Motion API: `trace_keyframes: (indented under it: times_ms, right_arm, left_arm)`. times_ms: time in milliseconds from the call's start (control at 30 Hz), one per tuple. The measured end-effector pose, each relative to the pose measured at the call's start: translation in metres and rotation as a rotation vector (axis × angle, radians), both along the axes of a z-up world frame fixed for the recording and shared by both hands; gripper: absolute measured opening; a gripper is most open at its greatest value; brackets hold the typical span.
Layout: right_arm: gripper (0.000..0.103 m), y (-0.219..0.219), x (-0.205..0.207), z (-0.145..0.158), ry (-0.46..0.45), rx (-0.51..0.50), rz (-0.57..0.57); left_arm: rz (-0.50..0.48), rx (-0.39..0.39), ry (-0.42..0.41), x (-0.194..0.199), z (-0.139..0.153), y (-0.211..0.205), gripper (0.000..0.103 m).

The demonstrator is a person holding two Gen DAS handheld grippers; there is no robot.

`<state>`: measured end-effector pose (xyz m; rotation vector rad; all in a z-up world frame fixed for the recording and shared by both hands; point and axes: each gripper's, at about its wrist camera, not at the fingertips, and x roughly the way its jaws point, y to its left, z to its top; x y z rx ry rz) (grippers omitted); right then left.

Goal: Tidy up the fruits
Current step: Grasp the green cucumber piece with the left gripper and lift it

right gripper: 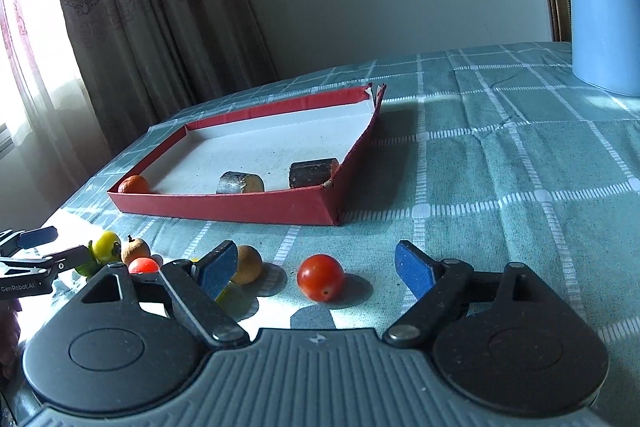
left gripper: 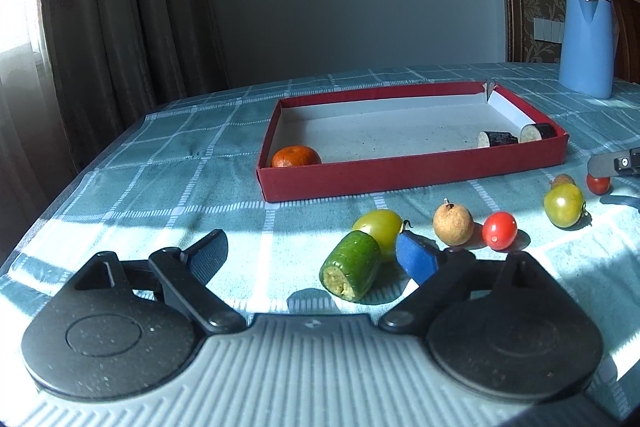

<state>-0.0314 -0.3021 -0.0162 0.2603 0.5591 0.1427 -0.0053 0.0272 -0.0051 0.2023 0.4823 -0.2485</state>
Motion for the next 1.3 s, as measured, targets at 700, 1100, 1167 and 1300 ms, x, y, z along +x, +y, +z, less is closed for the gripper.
trace_keyframes:
  times_ms: [700, 1100, 1167, 1300]
  right_arm:
    - [0.086, 0.0, 0.001, -0.001, 0.01, 0.002, -0.009]
    - [0.086, 0.002, -0.005, 0.0, 0.014, -0.022, -0.044]
    - [0.086, 0.003, -0.01, 0.001, 0.012, -0.032, -0.049]
    - [0.086, 0.004, -0.023, 0.003, 0.002, -0.055, -0.056]
  left_arm:
    - [-0.076, 0.036, 0.006, -0.004, -0.004, -0.009, 0.054]
    - [-0.071, 0.059, -0.022, -0.009, -0.005, -0.012, 0.034]
    - [-0.07, 0.059, -0.028, -0.009, -0.004, -0.012, 0.03]
    - [-0.062, 0.058, -0.044, -0.011, -0.004, -0.011, 0.025]
